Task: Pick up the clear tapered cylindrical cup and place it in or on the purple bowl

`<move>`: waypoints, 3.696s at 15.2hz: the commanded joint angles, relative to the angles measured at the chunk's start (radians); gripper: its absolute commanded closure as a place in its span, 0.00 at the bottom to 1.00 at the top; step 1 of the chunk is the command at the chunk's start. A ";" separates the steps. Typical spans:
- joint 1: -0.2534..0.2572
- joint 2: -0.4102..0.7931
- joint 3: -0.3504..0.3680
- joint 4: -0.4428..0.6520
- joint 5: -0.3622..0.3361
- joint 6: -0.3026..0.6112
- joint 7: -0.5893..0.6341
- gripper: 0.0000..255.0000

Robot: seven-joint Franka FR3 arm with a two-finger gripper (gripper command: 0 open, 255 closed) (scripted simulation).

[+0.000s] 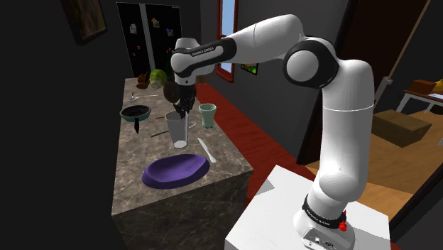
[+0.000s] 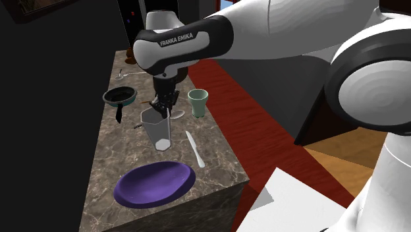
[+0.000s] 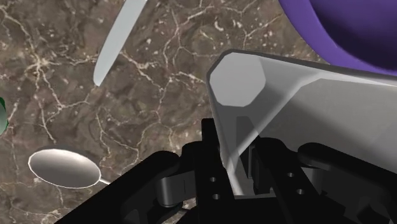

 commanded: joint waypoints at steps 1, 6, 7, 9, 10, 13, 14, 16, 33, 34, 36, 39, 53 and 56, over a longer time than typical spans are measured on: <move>0.000 -0.011 0.000 0.012 -0.001 -0.023 0.003 1.00; -0.001 -0.019 0.000 0.069 -0.002 -0.087 0.009 1.00; -0.001 -0.019 0.000 0.081 -0.003 -0.100 0.011 1.00; -0.001 -0.020 0.000 0.106 -0.004 -0.126 0.013 1.00; -0.001 -0.021 0.000 0.120 -0.004 -0.139 0.015 1.00; -0.001 -0.019 -0.001 0.162 -0.005 -0.180 0.019 1.00; -0.001 -0.019 -0.001 0.176 -0.005 -0.194 0.020 1.00; -0.002 -0.016 -0.001 0.207 -0.006 -0.221 0.023 1.00; 0.118 -0.322 0.094 -0.024 -0.001 -0.272 0.245 1.00; 0.118 -0.325 0.094 -0.041 0.000 -0.258 0.244 1.00; 0.118 -0.329 0.094 -0.073 0.001 -0.231 0.241 1.00; 0.119 -0.334 0.095 -0.119 0.002 -0.189 0.236 1.00; 0.121 -0.330 0.097 -0.302 0.008 -0.003 0.219 1.00; 0.121 -0.323 0.098 -0.335 0.009 0.036 0.215 1.00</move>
